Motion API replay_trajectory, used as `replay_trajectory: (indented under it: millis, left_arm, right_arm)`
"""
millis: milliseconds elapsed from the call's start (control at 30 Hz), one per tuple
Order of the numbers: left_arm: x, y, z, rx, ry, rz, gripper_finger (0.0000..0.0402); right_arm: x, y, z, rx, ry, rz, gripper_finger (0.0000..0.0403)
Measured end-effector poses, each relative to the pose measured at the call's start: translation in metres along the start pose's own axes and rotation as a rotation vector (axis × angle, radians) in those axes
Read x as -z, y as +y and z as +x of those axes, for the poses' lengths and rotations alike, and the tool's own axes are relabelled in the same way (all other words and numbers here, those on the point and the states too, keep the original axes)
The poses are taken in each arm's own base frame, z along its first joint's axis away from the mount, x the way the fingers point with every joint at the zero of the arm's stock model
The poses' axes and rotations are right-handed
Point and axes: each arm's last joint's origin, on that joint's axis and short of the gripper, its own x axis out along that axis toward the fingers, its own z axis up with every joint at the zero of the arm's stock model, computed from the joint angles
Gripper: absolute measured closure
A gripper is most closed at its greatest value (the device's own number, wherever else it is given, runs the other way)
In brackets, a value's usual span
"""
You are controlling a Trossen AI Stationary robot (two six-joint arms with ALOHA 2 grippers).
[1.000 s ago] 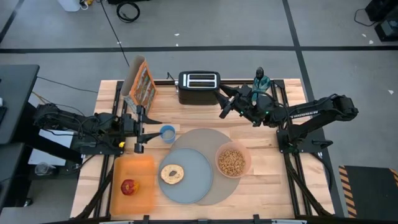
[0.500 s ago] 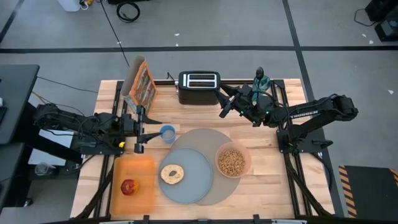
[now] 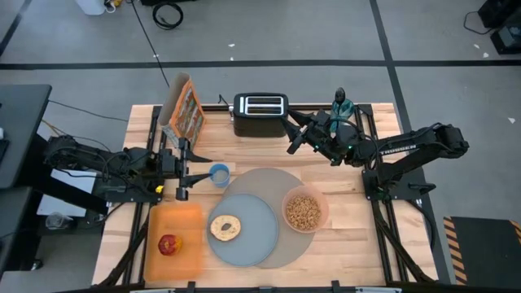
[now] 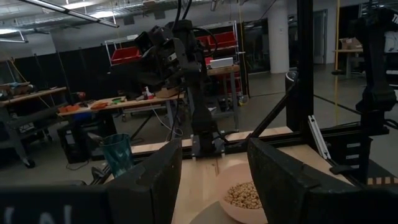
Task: Arrange a breakfast setting
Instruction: Put the apple on the blue plate
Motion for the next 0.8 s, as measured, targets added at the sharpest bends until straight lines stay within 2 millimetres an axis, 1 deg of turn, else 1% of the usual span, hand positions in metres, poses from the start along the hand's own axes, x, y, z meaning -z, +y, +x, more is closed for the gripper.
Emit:
replay_trajectory:
  millis: [567,800]
  left_arm:
    - [0.0000,0.0001,0.0000,-0.001,0.000,0.000,0.0209]
    - [0.0000,0.0001,0.0000,0.000,0.000,0.000,0.0209]
  right_arm:
    - [0.0002,0.0007,-0.0001,-0.018,0.004,0.023,0.0195]
    - [0.0024,0.0078,-0.0047,-0.067,0.025,0.026,0.0195]
